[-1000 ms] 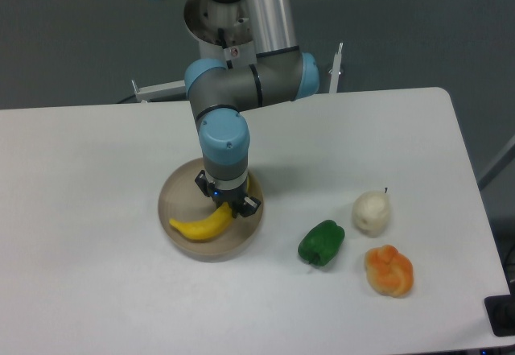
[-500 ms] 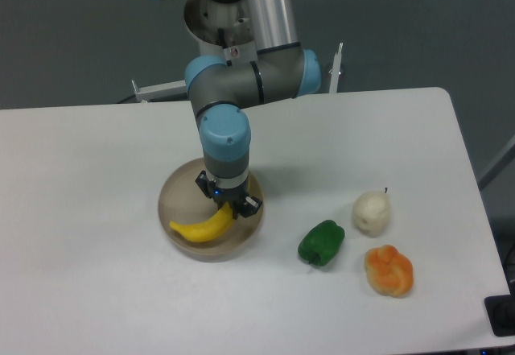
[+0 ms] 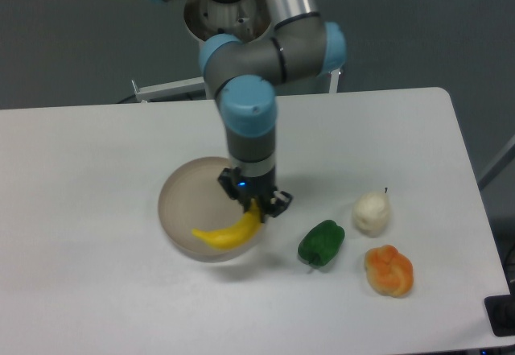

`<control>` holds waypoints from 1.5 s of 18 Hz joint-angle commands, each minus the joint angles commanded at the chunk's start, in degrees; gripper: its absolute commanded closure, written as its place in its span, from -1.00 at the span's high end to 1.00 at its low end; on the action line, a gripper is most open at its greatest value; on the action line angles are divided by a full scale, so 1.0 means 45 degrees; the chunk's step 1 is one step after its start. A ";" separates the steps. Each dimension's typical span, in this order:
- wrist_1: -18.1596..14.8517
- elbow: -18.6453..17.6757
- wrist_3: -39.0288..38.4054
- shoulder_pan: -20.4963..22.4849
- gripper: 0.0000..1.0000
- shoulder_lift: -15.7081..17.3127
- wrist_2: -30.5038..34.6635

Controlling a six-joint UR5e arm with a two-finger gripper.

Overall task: Pick up the banana from the plate
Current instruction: 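Lift the banana off the plate and carry it toward the white pear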

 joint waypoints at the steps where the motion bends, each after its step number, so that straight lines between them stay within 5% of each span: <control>1: -0.0079 0.0039 0.0352 0.0254 -0.37 0.0000 0.0000; 11: -0.0665 0.0195 0.3809 0.2073 -0.36 0.0293 0.0019; 27: -0.0685 0.0899 0.5493 0.3108 -0.36 0.0312 0.0059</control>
